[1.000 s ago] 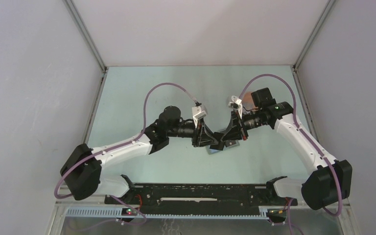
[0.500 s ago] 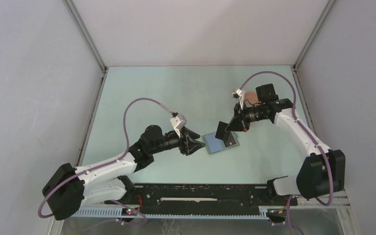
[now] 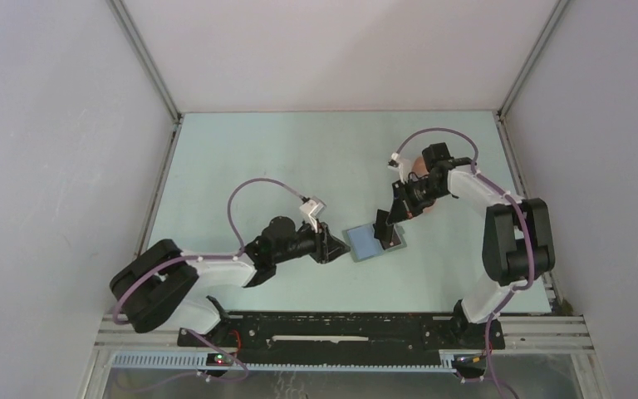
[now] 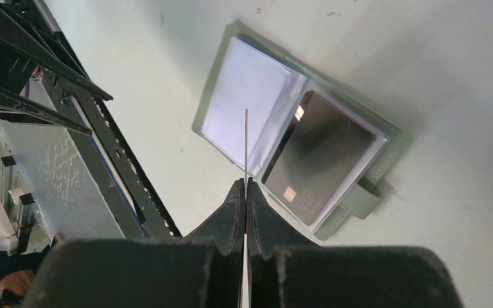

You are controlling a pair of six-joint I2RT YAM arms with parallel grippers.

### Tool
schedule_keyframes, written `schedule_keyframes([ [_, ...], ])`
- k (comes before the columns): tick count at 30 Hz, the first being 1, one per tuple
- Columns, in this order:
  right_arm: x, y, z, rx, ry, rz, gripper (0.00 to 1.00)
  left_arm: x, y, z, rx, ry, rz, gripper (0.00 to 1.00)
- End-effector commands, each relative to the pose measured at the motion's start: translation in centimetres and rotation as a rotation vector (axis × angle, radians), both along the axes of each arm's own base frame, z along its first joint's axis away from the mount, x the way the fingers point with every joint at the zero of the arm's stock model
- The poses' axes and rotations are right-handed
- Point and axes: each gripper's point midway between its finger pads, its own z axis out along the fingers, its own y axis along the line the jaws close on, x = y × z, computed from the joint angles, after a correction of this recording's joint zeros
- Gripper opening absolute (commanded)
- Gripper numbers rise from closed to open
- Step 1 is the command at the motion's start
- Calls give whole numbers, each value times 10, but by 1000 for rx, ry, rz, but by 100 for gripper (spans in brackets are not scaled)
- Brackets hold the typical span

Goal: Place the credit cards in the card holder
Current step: Insert the credit card into the card holder.

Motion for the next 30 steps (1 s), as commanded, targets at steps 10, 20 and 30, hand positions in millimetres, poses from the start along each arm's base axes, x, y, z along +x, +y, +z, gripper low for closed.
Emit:
schedule_keyframes([
  [10,15,-1,-20,-58,109,-21,0,30,-27,-24,17,84,61,32],
  [20,7,2,-33,-50,194,11,0,38,-32,-37,41,105,81,32],
  [30,2,4,-41,-34,259,24,0,48,-30,-61,122,155,135,30],
])
